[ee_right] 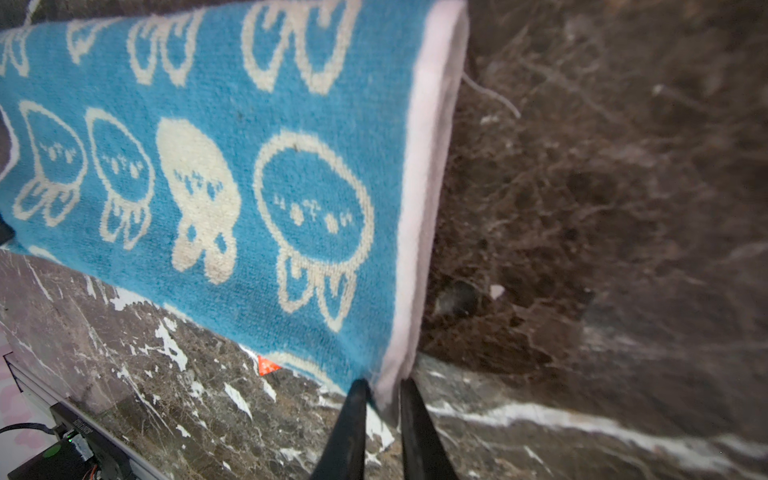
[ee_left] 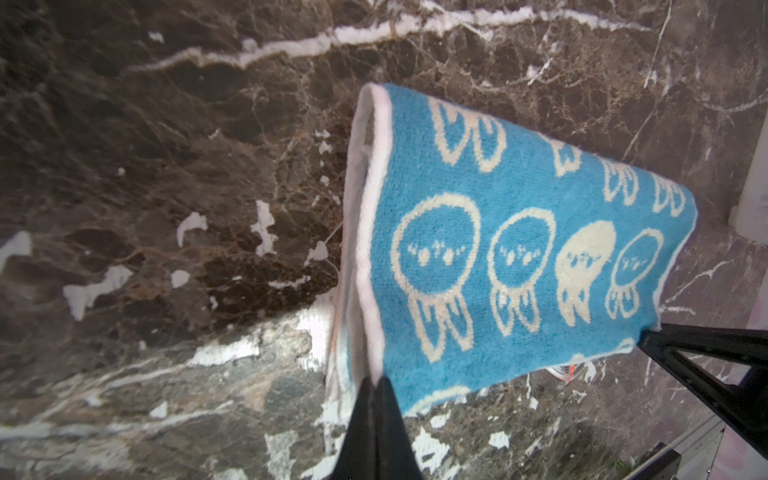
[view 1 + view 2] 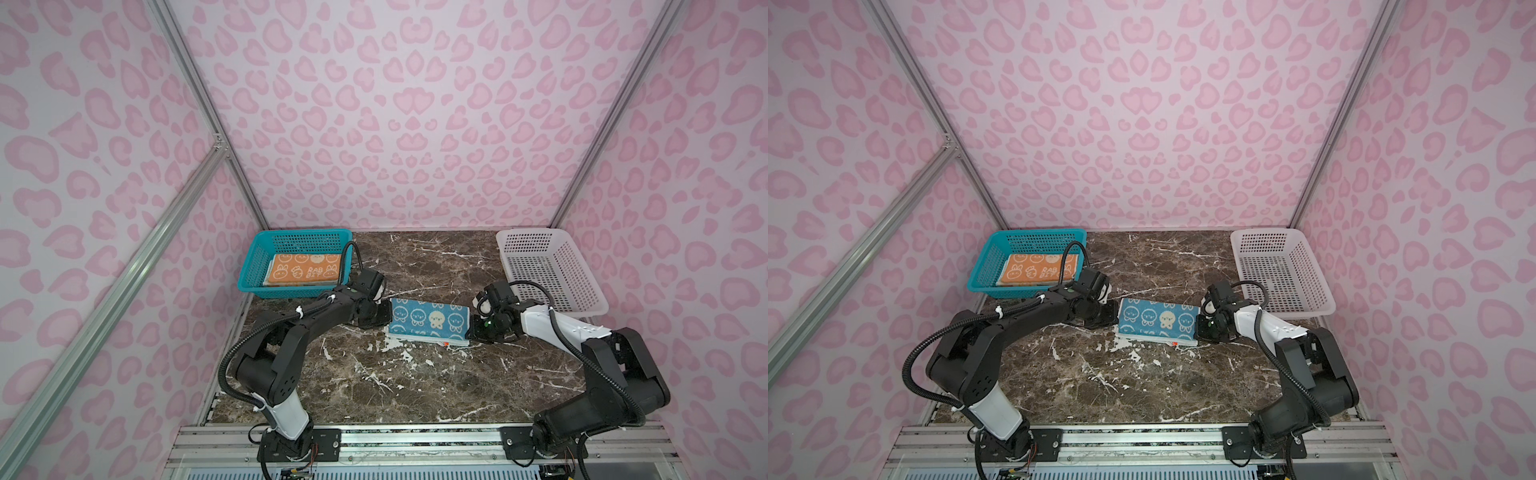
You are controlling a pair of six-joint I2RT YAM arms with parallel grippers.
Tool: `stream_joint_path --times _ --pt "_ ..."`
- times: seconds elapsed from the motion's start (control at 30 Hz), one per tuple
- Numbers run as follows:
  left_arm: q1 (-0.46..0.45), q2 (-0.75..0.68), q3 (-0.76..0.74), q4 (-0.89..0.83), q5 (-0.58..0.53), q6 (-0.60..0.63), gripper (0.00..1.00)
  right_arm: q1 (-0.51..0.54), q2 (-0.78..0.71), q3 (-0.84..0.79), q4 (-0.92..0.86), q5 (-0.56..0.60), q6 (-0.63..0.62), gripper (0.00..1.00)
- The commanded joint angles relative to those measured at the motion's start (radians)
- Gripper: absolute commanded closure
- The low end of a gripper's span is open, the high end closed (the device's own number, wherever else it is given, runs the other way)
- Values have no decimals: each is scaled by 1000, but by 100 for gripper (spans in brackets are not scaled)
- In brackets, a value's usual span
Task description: Fold and stack the towels
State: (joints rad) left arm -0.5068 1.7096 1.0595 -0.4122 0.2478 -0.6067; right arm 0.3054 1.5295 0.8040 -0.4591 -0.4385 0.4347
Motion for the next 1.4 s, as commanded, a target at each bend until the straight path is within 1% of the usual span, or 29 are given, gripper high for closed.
stream_joint_path --times 0.0,0.1,0.17,0.23,0.3,0.4,0.6,0.67,0.73,0.8,0.9,1.0,1.07,1.17,1.2,1.3,1.33,1.37 --pt "-2 3 -7 16 10 -9 97 3 6 2 -2 12 -9 81" --pt "-4 2 -12 20 11 -10 97 5 2 3 -7 20 -12 83" --pt "-6 -1 -16 22 10 -10 97 8 -8 4 -10 31 -11 92" --pt "-5 -8 -19 22 6 -10 97 11 -18 7 -19 45 -14 96" --pt "-5 -11 -20 21 4 -10 97 16 -26 19 -33 57 -24 95" --pt "-5 -10 -19 21 5 -11 97 25 -26 32 -59 85 -39 91" --pt "-6 -8 -22 26 8 -15 97 26 -16 32 -61 89 -41 80" --pt "-6 -10 -23 23 8 -13 97 28 -10 31 -59 89 -42 82" --pt "-6 -11 -23 19 6 -10 97 31 -7 26 -53 90 -40 88" --pt "-6 -13 -22 16 4 -8 97 33 -6 24 -46 86 -37 90" --pt "-6 -12 -23 16 4 -11 97 37 1 24 -43 84 -35 89" --pt "-5 -13 -24 18 5 -13 97 37 12 23 -43 86 -39 84" --pt "-6 -13 -23 18 5 -13 97 37 20 24 -43 89 -42 83" --pt "-6 -12 -21 17 6 -11 97 39 22 20 -35 81 -40 82" --pt "-6 -12 -20 16 6 -11 97 37 22 18 -35 81 -40 84" --pt "-6 -14 -19 15 5 -12 97 40 13 21 -42 83 -42 94" --pt "-6 -17 -18 14 5 -13 97 40 4 24 -45 87 -43 99" --pt "-6 -23 -16 12 5 -13 97 40 -5 27 -54 91 -44 100"
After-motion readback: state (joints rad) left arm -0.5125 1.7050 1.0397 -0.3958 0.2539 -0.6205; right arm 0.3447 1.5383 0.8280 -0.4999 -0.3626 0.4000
